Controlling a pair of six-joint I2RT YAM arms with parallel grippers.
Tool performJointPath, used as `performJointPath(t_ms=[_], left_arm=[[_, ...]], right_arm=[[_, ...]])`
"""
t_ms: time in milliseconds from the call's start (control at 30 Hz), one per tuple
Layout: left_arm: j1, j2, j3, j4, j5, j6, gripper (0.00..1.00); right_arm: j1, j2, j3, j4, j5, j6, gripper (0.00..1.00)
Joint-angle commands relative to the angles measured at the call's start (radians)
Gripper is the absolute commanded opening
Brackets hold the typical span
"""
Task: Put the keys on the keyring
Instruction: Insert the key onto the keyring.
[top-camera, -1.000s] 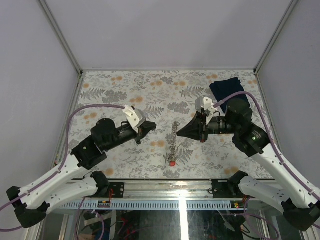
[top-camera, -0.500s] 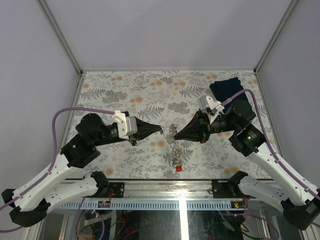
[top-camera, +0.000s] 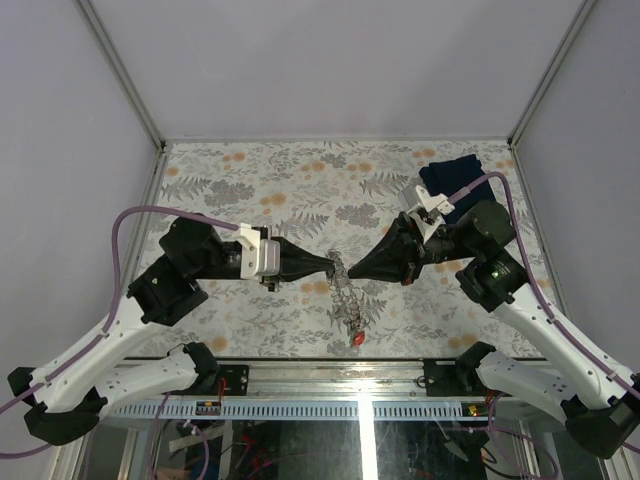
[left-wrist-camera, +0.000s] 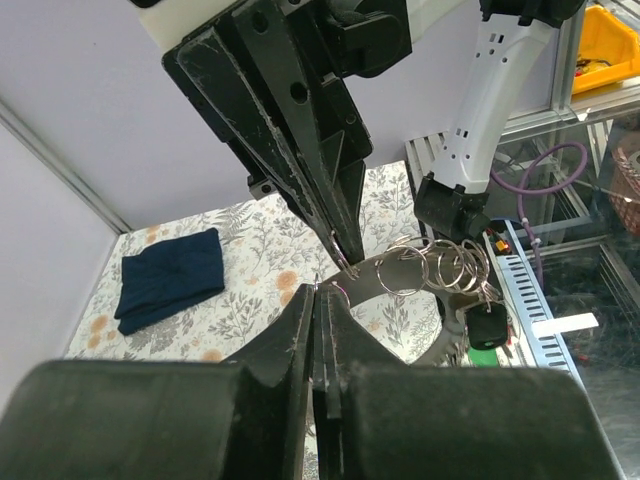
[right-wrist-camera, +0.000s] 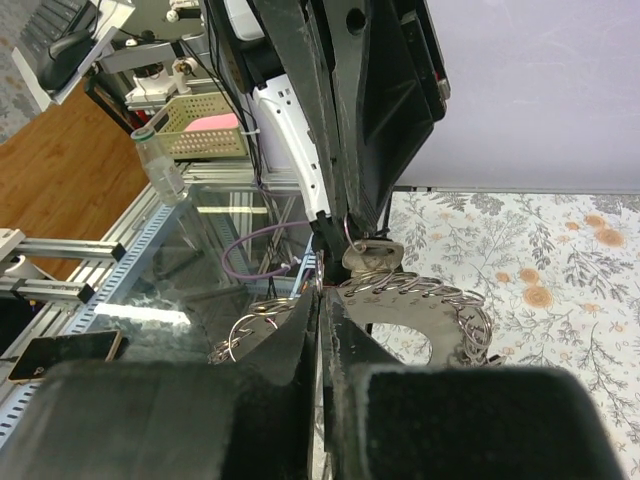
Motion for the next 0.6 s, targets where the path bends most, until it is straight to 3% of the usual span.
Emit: performJointPath(t_ms=[0,567], left_arm=[[0.001,0.012,0.045,0.007,0.041,0.023,0.00],[0.003,0.030,0.055,0.006,0.061,0.022,0.00]], right_arm=[[0.008,0.008,0.013,0.120,-0.013,0.064,0.00],[0.017,-0.001,-0.003,0.103,0.045,0.067,0.00]])
